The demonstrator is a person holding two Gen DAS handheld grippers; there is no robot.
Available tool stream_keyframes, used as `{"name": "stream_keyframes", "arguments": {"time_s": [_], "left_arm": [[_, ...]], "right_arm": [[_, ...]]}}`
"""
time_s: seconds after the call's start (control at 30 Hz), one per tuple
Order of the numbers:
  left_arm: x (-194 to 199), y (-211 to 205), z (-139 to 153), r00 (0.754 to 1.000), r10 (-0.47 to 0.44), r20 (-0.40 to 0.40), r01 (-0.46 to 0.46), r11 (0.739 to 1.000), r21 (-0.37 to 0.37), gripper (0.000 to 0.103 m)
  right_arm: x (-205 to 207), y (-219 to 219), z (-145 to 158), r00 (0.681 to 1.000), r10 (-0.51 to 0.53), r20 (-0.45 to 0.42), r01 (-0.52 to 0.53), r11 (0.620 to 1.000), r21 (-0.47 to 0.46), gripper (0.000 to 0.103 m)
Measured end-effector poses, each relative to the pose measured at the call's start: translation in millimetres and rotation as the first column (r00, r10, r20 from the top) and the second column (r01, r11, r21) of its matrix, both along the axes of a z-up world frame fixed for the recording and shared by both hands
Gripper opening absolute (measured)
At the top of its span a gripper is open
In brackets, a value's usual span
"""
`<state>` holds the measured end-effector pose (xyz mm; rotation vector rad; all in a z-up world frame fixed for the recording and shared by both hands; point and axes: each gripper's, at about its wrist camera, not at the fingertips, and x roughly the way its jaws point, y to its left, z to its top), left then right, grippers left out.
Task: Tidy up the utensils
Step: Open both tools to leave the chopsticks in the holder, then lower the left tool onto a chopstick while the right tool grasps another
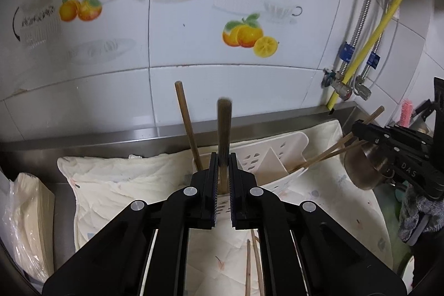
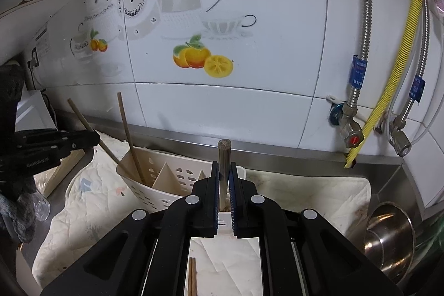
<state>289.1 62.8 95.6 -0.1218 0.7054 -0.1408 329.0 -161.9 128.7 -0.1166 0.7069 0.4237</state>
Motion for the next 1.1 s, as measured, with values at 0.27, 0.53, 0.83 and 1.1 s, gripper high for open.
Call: {"name": "stream_keyframes", "arguments": {"time_s": [0.27,0.53,0.83,1.1], "left_arm": [[-6.1,4.6,2.3,1.0,0.014,0.013,-0.014,1.0,-0.02,0.014],[-45.2,7.9,19.0,0.996,0.033,0.081,-0.03,0.999,-0.031,0.032],[-112.3,5.0,-1.4,0.995,0.035,0.098,-0.031,0.998,-0.048,0.041],[-156.2,1.0,-30.0,0.995,0.053,0.088,-0.051,0.998,-0.022,0.047]], "right_arm": [[-5.7,-9.8,7.1,0.999,-0.023,0.028,0.022,0.999,0.023,0.009],[-47.8,-29.2,23.7,0.993,-0.049,0.11,0.043,0.997,0.062,0.025],[-118.9,-40.8,-11.4,0.996,-0.023,0.081,0.015,0.995,0.099,0.026],[-167.9,-48.0,-73.2,1.0,-0.016,-0.015,0.017,0.998,0.068,0.025]]}}
